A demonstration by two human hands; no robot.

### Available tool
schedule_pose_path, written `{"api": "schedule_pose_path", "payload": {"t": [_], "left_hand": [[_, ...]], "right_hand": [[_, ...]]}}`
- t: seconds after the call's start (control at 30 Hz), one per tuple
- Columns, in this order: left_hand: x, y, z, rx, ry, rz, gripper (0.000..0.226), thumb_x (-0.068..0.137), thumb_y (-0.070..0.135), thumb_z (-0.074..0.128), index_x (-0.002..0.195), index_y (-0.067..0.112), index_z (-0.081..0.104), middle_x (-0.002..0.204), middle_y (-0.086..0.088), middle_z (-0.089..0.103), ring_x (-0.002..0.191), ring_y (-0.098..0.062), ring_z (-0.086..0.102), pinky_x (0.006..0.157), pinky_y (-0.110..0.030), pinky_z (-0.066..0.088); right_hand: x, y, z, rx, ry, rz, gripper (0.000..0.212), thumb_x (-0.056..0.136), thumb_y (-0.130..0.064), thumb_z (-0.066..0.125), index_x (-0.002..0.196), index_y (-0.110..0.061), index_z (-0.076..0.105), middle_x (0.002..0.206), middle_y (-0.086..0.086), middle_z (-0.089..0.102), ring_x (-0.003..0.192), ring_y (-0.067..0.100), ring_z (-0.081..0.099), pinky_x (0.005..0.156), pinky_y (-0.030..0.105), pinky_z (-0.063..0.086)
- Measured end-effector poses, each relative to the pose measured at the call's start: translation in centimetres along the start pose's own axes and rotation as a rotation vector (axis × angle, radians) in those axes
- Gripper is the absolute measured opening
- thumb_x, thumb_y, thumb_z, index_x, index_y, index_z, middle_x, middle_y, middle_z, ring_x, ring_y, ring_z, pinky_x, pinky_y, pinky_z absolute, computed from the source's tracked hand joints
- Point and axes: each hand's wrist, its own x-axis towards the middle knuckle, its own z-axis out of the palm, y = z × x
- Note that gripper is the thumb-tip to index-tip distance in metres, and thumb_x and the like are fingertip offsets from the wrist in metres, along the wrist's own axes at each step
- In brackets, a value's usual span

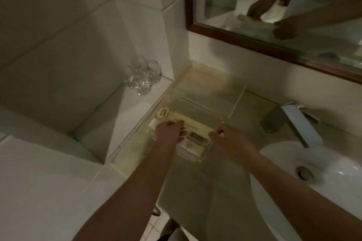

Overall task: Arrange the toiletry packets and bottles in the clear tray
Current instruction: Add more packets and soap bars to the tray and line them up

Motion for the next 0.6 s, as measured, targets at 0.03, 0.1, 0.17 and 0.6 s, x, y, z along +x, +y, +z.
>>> {"api": "schedule_pose_path", "payload": {"t": [0.03,0.1,0.17,0.6], "left_hand": [[1.3,0.6,0.5,0.022,-0.007,-0.009,0.009,0.084,0.013,0.069,0.08,0.009,0.062,0.073,-0.008,0.068,0.058,-0.017,0.064,0.049,-0.026,0.051],[3.8,1.5,1.5,0.068,-0.033,-0.045,0.012,0.082,0.016,0.071,0.08,0.006,0.064,0.073,-0.011,0.069,0.058,-0.019,0.063,0.045,-0.025,0.046],[6.1,2.1,2.2,0.093,-0.06,-0.089,0.018,0.081,0.017,0.073,0.081,0.001,0.066,0.072,-0.014,0.068,0.054,-0.021,0.06,0.045,-0.025,0.044],[8.5,2.2,2.5,0.246,-0.076,-0.098,0.014,0.081,0.021,0.069,0.074,0.01,0.063,0.076,-0.012,0.069,0.058,-0.021,0.057,0.055,-0.027,0.045]], "right_hand": [[0.5,-0.3,-0.1,-0.049,0.022,0.025,0.024,0.092,-0.045,0.055,0.077,-0.027,0.05,0.074,-0.008,0.058,0.065,0.011,0.056,0.051,0.027,0.04],[1.5,-1.1,0.1,-0.14,0.069,0.065,0.023,0.09,-0.048,0.057,0.081,-0.028,0.052,0.077,-0.006,0.059,0.067,0.012,0.058,0.053,0.029,0.046],[2.7,-2.0,0.5,-0.199,0.099,0.104,0.019,0.088,-0.048,0.058,0.086,-0.029,0.055,0.08,-0.006,0.062,0.07,0.014,0.06,0.061,0.033,0.055],[7.0,-5.1,3.2,-0.395,0.223,0.204,0.03,0.087,-0.051,0.059,0.106,-0.03,0.05,0.081,-0.008,0.061,0.068,0.012,0.06,0.061,0.033,0.057]]}}
